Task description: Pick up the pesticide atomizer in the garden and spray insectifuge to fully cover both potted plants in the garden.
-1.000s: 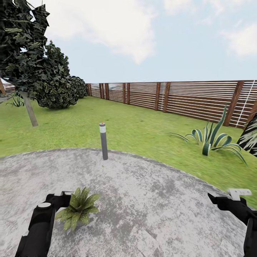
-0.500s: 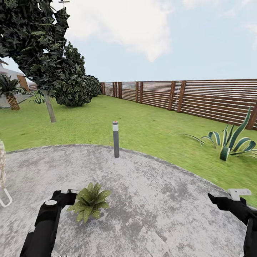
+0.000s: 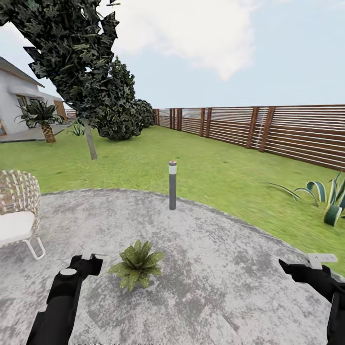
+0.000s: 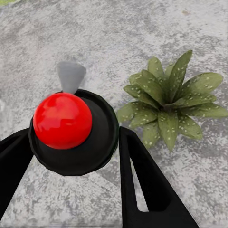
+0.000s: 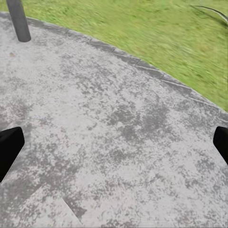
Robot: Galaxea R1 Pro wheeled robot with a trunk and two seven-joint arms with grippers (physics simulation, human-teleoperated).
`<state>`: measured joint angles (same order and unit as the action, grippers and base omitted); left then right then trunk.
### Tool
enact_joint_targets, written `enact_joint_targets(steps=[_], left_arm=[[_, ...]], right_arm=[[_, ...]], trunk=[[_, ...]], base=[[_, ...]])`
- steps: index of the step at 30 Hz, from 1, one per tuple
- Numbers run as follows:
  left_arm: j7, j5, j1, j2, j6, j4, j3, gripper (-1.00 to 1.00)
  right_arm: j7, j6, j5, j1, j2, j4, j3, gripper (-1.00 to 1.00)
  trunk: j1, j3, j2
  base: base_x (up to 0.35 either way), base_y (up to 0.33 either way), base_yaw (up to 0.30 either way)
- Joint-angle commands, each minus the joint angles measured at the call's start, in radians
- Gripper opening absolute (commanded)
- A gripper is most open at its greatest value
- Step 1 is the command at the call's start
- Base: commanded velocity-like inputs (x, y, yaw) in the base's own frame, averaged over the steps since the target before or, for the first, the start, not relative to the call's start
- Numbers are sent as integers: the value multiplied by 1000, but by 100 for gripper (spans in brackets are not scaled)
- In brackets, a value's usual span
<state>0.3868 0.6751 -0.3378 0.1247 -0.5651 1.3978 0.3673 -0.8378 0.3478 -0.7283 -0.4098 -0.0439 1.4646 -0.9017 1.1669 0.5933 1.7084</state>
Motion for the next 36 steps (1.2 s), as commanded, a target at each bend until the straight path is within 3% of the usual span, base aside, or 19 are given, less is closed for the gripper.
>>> enact_joint_targets(steps=[1, 11, 30, 36], left_arm=[[10, 11, -1, 1, -1, 1, 2, -100], [10, 11, -1, 1, -1, 1, 1, -100], [10, 9, -1, 2, -1, 1, -20, -100], [10, 9, -1, 2, -1, 1, -20, -100]], right_arm=[[-7, 3, -5, -1, -1, 2, -2, 100], [-7, 3, -5, -1, -1, 2, -2, 100], [-7, 3, -5, -1, -1, 2, -3, 100], [-7, 3, -5, -1, -1, 2, -3, 100]], trunk=[[0, 2, 1], [0, 8, 1], [0, 8, 1], [-23, -10, -41]], base=[[0, 0, 256], [0, 0, 243], [0, 0, 9], [0, 0, 0]])
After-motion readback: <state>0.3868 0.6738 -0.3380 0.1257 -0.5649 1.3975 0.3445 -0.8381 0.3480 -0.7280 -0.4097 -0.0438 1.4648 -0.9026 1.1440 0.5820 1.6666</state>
